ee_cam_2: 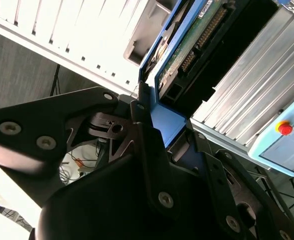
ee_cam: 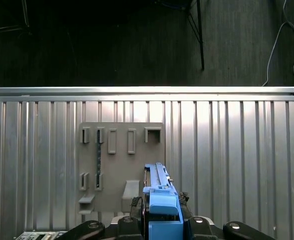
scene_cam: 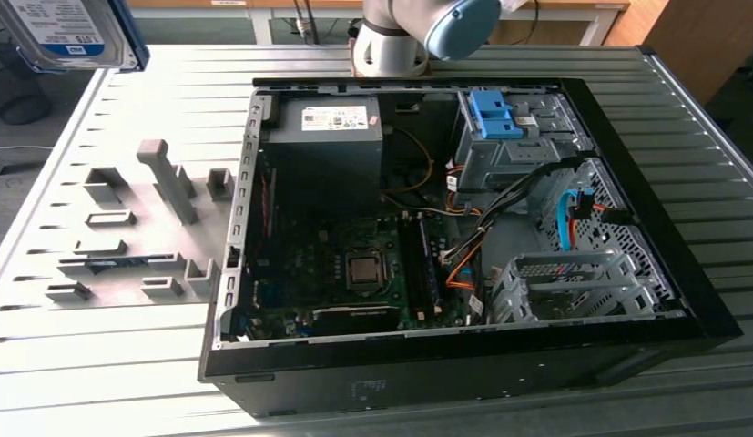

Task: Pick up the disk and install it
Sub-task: 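Pick up the disk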

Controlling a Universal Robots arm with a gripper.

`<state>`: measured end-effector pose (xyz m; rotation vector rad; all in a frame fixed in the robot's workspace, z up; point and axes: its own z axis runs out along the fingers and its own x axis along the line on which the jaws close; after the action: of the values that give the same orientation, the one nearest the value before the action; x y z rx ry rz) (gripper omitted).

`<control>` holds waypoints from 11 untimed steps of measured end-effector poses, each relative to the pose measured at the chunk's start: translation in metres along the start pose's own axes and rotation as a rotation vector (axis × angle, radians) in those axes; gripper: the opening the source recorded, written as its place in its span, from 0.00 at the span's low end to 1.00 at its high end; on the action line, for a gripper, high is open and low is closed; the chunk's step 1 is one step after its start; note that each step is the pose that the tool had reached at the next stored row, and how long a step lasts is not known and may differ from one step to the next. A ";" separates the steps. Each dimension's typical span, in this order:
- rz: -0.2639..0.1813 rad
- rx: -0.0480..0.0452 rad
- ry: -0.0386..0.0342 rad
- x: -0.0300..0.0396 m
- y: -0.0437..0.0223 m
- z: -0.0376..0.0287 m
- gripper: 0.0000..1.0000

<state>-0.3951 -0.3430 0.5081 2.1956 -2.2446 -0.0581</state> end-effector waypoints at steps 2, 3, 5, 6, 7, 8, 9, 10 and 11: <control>0.000 0.0000 0.0000 0.0000 -0.0021 0.0000 0.36; 0.000 0.0000 0.0000 -0.0001 -0.0031 -0.0001 0.36; 0.000 0.0001 0.0000 -0.0001 -0.0044 -0.0001 0.36; 0.000 0.0000 0.0000 -0.0001 -0.0048 -0.0001 0.36; 0.000 0.0001 0.0000 -0.0001 -0.0053 -0.0001 0.36; 0.000 0.0001 0.0000 -0.0001 -0.0057 -0.0001 0.36; 0.000 0.0000 0.0000 -0.0001 -0.0063 -0.0002 0.36; 0.000 0.0000 0.0000 -0.0001 -0.0068 -0.0002 0.36; 0.000 0.0000 0.0000 -0.0002 -0.0073 -0.0002 0.36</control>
<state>-0.3877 -0.3430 0.5082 2.1956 -2.2446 -0.0581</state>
